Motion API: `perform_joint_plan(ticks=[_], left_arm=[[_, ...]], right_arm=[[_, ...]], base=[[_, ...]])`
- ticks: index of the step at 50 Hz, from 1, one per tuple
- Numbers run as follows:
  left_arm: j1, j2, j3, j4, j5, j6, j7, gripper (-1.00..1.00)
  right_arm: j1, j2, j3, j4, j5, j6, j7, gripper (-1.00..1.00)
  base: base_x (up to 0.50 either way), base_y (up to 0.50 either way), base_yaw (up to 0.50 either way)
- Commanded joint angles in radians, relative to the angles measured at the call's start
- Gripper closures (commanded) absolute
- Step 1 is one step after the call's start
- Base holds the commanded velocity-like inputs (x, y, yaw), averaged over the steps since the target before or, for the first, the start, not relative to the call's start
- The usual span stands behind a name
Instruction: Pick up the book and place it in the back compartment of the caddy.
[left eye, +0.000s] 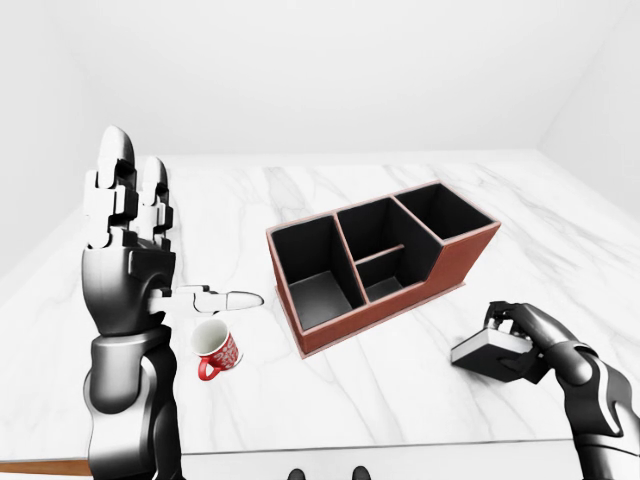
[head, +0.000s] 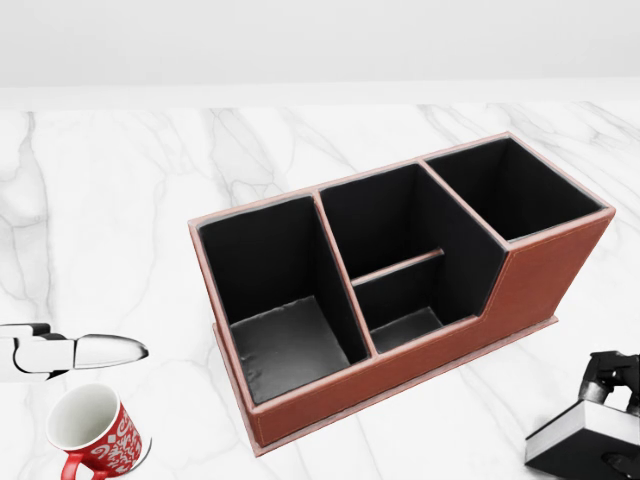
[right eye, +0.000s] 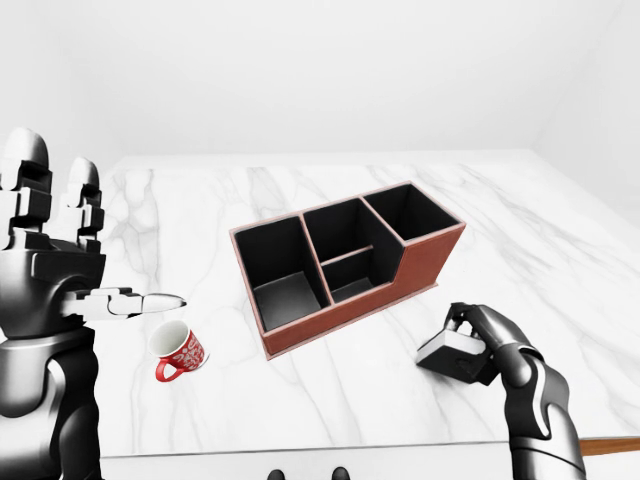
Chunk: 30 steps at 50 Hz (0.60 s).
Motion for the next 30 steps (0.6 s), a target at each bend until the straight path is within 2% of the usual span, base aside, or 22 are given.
perform_joint_plan(ticks=[1,15,16,17,19,22,30], left_arm=[[-0.001,0.0,0.0,0.001,0.001,0.0,0.0,-1.0],[-0.001,0.0,0.001,0.0,-0.001,0.0,0.0,-1.0],[0.001,0.0,0.001,0.0,-0.001,0.0,0.0,-1.0],[0.0,0.0,0.001,0.0,-0.001,0.0,0.0,-1.0],[-0.001,0.001,0.002,0.001,-0.001,0.0,0.0,-1.0],[0.0,0.0,0.002,0.001,-0.002,0.0,0.0,-1.0],[-0.003,0.002,0.003,0.003,-0.003,0.0,0.001,-1.0]], right_arm=[[0.006,0.014,-0.022,-0.083,0.001,0.017,0.021,1.0],[0.046,0.092,-0.067,-0.371,-0.014,0.101,0.182,1.0],[0.045,0.099,-0.07,-0.405,-0.01,0.118,0.207,1.0],[0.046,0.099,-0.072,-0.414,-0.015,0.117,0.209,1.0],[0.045,0.108,-0.076,-0.453,-0.018,0.137,0.234,1.0],[0.055,0.122,-0.084,-0.52,-0.025,0.147,0.238,1.0],[0.046,0.132,-0.106,-0.634,-0.034,0.147,0.238,1.0]], base=[[0.0,0.0,0.0],[0.0,0.0,0.0],[0.0,0.0,0.0],[0.0,0.0,0.0],[0.0,0.0,0.0],[0.0,0.0,0.0],[0.0,0.0,0.0]])
